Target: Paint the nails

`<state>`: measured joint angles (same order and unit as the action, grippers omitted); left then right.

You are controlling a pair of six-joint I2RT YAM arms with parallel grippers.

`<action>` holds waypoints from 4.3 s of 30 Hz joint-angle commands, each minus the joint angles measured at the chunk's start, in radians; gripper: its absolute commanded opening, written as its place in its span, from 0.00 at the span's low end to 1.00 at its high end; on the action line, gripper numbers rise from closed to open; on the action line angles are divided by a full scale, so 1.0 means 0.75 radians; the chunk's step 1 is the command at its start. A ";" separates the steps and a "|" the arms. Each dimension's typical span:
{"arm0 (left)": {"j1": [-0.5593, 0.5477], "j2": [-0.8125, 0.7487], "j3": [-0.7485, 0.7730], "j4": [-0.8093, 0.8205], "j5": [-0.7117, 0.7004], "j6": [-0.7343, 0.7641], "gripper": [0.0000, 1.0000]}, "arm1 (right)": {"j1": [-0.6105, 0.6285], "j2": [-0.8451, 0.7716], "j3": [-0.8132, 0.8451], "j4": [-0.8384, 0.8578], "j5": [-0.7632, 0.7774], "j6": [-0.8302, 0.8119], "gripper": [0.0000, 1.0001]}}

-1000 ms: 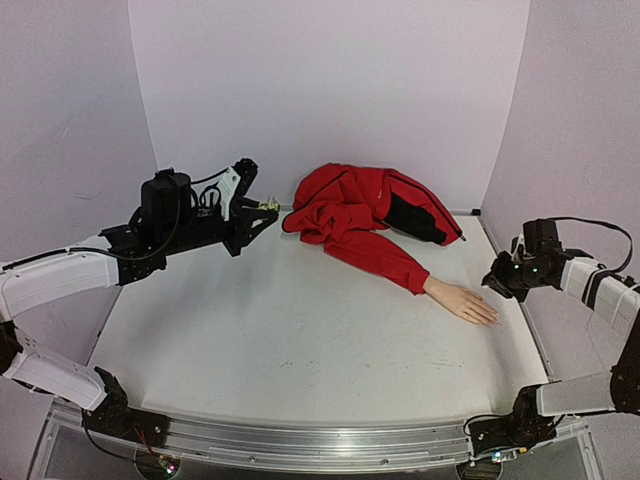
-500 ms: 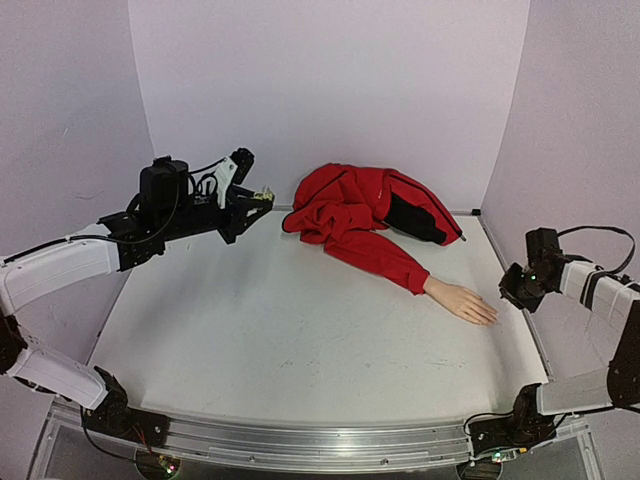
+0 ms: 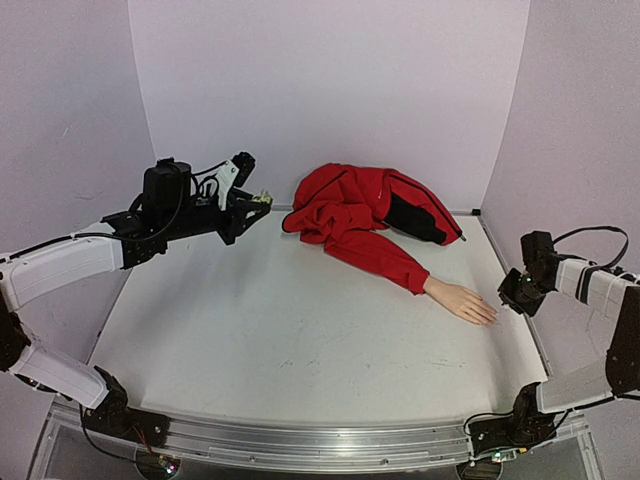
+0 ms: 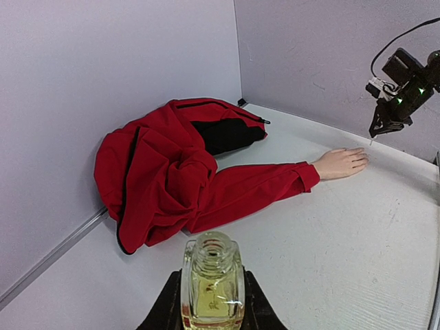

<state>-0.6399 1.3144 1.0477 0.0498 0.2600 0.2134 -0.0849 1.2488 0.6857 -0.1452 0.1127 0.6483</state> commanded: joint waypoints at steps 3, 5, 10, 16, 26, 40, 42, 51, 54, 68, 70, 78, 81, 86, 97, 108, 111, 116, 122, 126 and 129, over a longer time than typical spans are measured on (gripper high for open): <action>0.017 -0.022 0.029 0.066 0.021 0.024 0.00 | -0.008 -0.002 -0.031 0.025 0.036 -0.017 0.00; 0.017 -0.027 0.029 0.067 0.019 0.025 0.00 | -0.008 -0.002 -0.046 0.052 0.032 -0.029 0.00; 0.019 -0.030 0.031 0.068 0.028 0.025 0.00 | -0.008 0.012 -0.046 0.097 0.037 -0.059 0.00; 0.021 -0.027 0.034 0.068 0.022 0.020 0.00 | -0.012 0.039 -0.040 0.126 0.019 -0.072 0.00; 0.022 -0.024 0.035 0.068 0.030 0.022 0.00 | -0.012 0.069 -0.058 0.166 -0.009 -0.077 0.00; 0.026 -0.023 0.038 0.070 0.036 0.020 0.00 | -0.012 0.112 -0.053 0.180 -0.006 -0.091 0.00; 0.027 -0.023 0.037 0.068 0.037 0.020 0.00 | -0.012 0.113 -0.054 0.181 0.000 -0.089 0.00; 0.028 -0.027 0.035 0.069 0.044 0.016 0.00 | -0.012 0.124 -0.051 0.180 0.011 -0.084 0.00; 0.030 -0.026 0.036 0.069 0.044 0.015 0.00 | -0.012 0.129 -0.051 0.181 0.017 -0.082 0.00; 0.032 -0.022 0.037 0.069 0.053 0.007 0.00 | -0.012 0.153 -0.042 0.181 0.060 -0.063 0.00; 0.033 -0.025 0.037 0.069 0.052 0.006 0.00 | -0.012 0.153 -0.041 0.180 0.066 -0.061 0.00; 0.033 -0.028 0.036 0.070 0.054 0.003 0.00 | -0.012 0.153 -0.040 0.161 0.113 -0.036 0.00; 0.033 -0.033 0.034 0.069 0.054 0.003 0.00 | -0.011 0.145 -0.041 0.147 0.131 -0.026 0.00; 0.033 -0.035 0.033 0.070 0.055 0.001 0.00 | -0.012 0.085 -0.046 0.129 0.088 -0.030 0.00; 0.033 -0.040 0.035 0.070 0.065 -0.006 0.00 | -0.011 0.047 -0.063 0.130 0.006 -0.090 0.00; 0.033 -0.030 0.039 0.070 0.063 -0.003 0.00 | -0.011 0.105 -0.053 0.175 -0.012 -0.111 0.00; 0.033 -0.026 0.043 0.069 0.063 -0.004 0.00 | -0.012 0.112 -0.051 0.181 -0.016 -0.115 0.00; 0.033 -0.020 0.046 0.069 0.062 -0.004 0.00 | -0.011 0.120 -0.051 0.181 -0.025 -0.120 0.00; 0.032 -0.015 0.048 0.069 0.063 -0.001 0.00 | -0.012 0.109 -0.053 0.181 -0.021 -0.122 0.00; 0.033 -0.017 0.048 0.069 0.062 -0.001 0.00 | -0.012 0.107 -0.053 0.181 -0.026 -0.120 0.00; 0.032 -0.016 0.046 0.070 0.061 0.000 0.00 | -0.011 0.098 -0.055 0.180 -0.022 -0.121 0.00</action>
<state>-0.6205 1.3140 1.0477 0.0513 0.2939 0.2100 -0.0895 1.3308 0.6464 0.0013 0.0937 0.5678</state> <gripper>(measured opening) 0.208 0.153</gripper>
